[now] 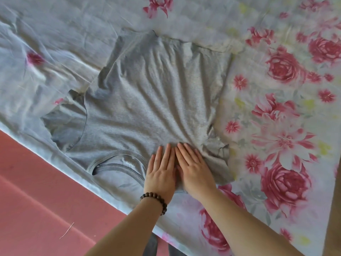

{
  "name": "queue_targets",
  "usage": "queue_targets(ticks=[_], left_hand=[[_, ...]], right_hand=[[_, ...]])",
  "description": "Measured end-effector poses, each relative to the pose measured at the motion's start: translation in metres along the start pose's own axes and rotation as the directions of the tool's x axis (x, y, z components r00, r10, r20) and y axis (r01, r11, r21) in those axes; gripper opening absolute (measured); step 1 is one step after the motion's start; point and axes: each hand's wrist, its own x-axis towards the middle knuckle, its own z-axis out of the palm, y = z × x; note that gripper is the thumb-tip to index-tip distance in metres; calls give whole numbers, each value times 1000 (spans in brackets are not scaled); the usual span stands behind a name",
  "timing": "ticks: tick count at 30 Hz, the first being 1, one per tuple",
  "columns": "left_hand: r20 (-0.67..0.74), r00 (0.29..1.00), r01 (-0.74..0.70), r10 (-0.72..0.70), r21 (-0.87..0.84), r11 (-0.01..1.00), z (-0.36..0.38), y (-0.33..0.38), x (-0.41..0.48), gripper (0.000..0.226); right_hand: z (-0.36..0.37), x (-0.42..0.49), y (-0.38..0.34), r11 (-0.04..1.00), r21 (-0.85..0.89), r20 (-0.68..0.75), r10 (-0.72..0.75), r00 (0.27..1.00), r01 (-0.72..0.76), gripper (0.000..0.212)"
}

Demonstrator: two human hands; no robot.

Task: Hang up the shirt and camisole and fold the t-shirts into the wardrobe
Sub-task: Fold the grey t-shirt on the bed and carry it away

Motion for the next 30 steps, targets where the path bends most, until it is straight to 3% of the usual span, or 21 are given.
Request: queue_targets(ticks=[3, 6, 13, 20, 24, 30], left_hand=[[19, 1000, -16, 15, 51, 999, 6, -9, -6, 56], [37, 995, 95, -97, 47, 994, 4, -7, -8, 60], [145, 960, 236, -240, 42, 971, -17, -8, -21, 70], [131, 937, 331, -324, -30, 943, -72, -20, -7, 66], [156, 951, 276, -267, -39, 960, -103, -33, 12, 76], [217, 962, 165, -167, 25, 986, -110, -60, 70, 57]], right_hand=[[2, -14, 15, 989, -58, 13, 137, 990, -136, 65], [-1, -22, 17, 953, -79, 4, 295, 956, -294, 71], [-7, -16, 1, 919, -82, 31, 390, 920, -386, 70], [-28, -4, -21, 960, 38, 17, 276, 961, -277, 62], [-39, 13, -37, 959, 124, 21, 253, 967, -253, 63], [-33, 68, -63, 963, 160, -65, 229, 971, -216, 62]])
